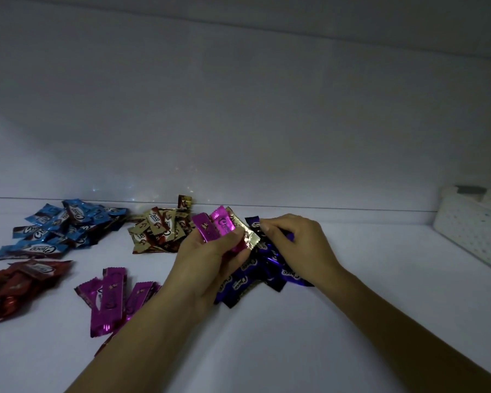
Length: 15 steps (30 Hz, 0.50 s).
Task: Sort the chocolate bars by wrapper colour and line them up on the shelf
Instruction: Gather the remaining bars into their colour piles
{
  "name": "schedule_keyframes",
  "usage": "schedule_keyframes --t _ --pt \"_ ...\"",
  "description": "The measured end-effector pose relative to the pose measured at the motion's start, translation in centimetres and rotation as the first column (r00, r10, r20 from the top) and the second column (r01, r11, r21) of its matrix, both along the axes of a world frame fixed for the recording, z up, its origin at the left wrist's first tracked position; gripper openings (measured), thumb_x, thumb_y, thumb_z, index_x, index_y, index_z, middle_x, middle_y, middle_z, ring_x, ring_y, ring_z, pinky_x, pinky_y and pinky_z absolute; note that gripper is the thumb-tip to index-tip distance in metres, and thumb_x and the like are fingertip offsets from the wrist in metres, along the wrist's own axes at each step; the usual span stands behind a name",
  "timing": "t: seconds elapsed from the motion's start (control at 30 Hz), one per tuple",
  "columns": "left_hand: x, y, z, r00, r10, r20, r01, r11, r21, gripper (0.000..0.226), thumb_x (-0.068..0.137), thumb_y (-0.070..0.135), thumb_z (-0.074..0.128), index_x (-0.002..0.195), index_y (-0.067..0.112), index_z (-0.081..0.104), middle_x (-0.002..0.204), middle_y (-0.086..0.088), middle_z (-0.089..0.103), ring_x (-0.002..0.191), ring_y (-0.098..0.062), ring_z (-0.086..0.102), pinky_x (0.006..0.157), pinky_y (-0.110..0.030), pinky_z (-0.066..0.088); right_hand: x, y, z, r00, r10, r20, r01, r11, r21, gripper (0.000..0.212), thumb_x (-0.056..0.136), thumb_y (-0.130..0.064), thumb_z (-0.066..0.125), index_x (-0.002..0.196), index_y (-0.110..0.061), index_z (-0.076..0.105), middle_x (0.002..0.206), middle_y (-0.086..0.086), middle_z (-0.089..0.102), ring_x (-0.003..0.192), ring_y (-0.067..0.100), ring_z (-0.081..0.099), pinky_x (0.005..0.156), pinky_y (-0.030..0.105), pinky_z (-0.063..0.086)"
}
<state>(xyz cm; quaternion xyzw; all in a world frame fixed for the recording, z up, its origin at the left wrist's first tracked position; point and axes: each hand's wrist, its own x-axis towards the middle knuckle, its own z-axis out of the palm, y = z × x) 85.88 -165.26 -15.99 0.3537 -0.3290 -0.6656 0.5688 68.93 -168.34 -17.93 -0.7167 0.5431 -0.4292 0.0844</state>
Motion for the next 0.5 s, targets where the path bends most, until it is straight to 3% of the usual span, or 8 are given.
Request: schedule_keyframes --t 0.13,0.2,0.27,0.33,0.43,0.5 --pt "-0.1 0.1 -0.1 0.999 -0.026 0.048 0.028 0.999 -0.046 0.021 0.085 -0.003 0.062 0.102 0.009 0.064 0.076 -0.002 0.074 0.067 -0.012 0.072 0.054 -0.020 0.055 0.2 0.7 0.5 1.000 -0.009 0.024 0.010 0.999 -0.043 0.024 0.095 -0.031 0.052 0.105 -0.022 0.072 0.099 -0.010 0.071 0.090 0.000 0.060 0.080 0.020 0.048" --pt "-0.1 0.2 -0.1 0.997 -0.048 0.062 0.053 0.996 -0.073 0.021 0.085 -0.003 0.061 0.102 0.010 0.064 0.078 -0.003 0.075 0.069 -0.013 0.072 0.055 -0.020 0.055 0.7 1.3 1.1 0.989 0.018 0.149 -0.013 0.999 -0.033 0.028 0.095 -0.035 0.050 0.106 -0.021 0.071 0.101 -0.013 0.068 0.096 -0.002 0.059 0.083 0.013 0.044" --pt "-0.2 0.3 0.0 0.993 -0.094 0.078 0.102 0.988 -0.117 0.019 0.085 -0.003 0.061 0.099 0.010 0.066 0.081 -0.005 0.075 0.071 -0.014 0.072 0.057 -0.020 0.055 1.2 2.0 1.7 0.944 0.104 0.312 -0.112 0.994 0.009 0.025 0.094 -0.032 0.052 0.102 -0.019 0.072 0.099 -0.012 0.069 0.095 0.002 0.063 0.085 0.019 0.049" --pt "-0.2 0.5 0.1 0.986 -0.123 0.111 0.140 0.977 -0.159 0.018 0.086 -0.002 0.061 0.096 0.010 0.067 0.082 -0.005 0.075 0.072 -0.013 0.072 0.058 -0.020 0.055 1.6 2.6 2.3 0.917 0.173 0.359 -0.195 0.981 0.025 0.019 0.093 -0.019 0.055 0.098 -0.016 0.073 0.099 -0.007 0.070 0.093 0.009 0.066 0.085 0.029 0.053" --pt "-0.1 0.3 0.1 0.984 -0.101 0.147 0.125 0.977 -0.171 0.016 0.086 -0.002 0.061 0.095 0.010 0.067 0.081 -0.005 0.075 0.069 -0.013 0.072 0.055 -0.018 0.054 1.9 3.0 2.7 0.906 0.184 0.381 -0.207 0.978 0.019 0.016 0.092 -0.011 0.057 0.093 -0.014 0.073 0.097 -0.003 0.071 0.090 0.013 0.067 0.082 0.031 0.055" --pt "0.0 0.2 0.0 0.986 -0.063 0.153 0.088 0.983 -0.163 0.014 0.086 -0.001 0.062 0.094 0.009 0.067 0.076 -0.003 0.074 0.064 -0.010 0.070 0.052 -0.018 0.053 1.8 3.0 2.7 0.883 0.137 0.448 -0.164 0.986 0.023 0.015 0.092 -0.014 0.057 0.087 -0.018 0.070 0.086 -0.004 0.072 0.081 0.013 0.068 0.071 0.028 0.056"
